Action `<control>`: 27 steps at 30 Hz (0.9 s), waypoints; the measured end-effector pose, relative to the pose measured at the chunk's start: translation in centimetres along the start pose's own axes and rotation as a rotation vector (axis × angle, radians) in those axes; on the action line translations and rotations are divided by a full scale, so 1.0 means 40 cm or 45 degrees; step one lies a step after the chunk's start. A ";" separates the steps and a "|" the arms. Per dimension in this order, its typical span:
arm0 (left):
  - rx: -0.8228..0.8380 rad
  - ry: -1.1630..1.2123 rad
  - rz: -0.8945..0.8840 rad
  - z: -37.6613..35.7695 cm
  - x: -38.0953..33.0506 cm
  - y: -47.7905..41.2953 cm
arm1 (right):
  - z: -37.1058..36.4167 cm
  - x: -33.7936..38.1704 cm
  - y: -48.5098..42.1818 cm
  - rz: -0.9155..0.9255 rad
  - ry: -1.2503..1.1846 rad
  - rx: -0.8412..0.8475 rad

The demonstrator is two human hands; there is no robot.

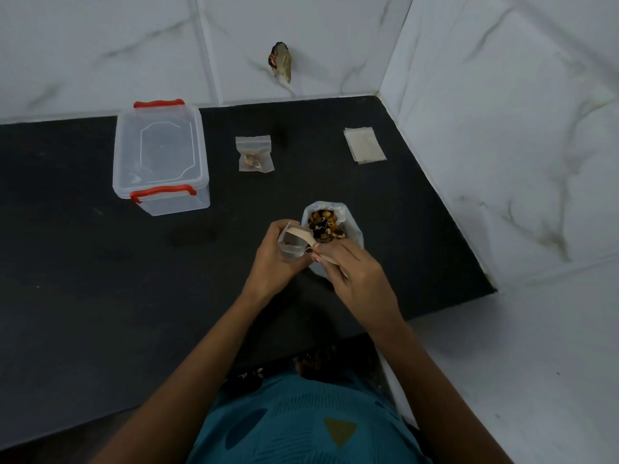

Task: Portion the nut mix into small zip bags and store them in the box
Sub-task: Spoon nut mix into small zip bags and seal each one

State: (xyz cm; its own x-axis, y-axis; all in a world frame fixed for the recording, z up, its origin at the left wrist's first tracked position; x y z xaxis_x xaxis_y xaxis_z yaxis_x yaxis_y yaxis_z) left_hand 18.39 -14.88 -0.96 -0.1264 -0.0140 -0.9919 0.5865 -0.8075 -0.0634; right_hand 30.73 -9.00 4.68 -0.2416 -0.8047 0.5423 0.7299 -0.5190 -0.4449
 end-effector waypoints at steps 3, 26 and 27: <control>-0.007 -0.056 -0.008 0.002 0.006 -0.002 | 0.013 -0.010 -0.001 -0.252 -0.275 -0.043; 0.141 -0.142 0.083 -0.001 0.102 0.006 | 0.031 -0.192 0.025 -0.782 -0.123 -0.124; 0.148 -0.132 0.096 -0.002 0.103 0.006 | 0.021 -0.194 0.027 -0.760 -0.086 -0.109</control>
State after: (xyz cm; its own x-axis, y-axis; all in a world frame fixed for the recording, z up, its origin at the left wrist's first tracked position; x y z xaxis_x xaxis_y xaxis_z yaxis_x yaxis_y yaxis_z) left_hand 18.06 -15.07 -5.06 -0.1713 -0.1330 -0.9762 0.5020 -0.8644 0.0297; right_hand 33.95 -3.08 0.59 -0.5506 -0.3486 0.7585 0.4257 -0.8988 -0.1041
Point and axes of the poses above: each hand's wrist, its own y-axis away from the middle knuckle, its own z-axis out of the back of the hand, x = y × z, the point moved 3 cm from there along -y, towards the middle knuckle, and after that the axes turned 7 degrees about -z, right-handed, at the moved point
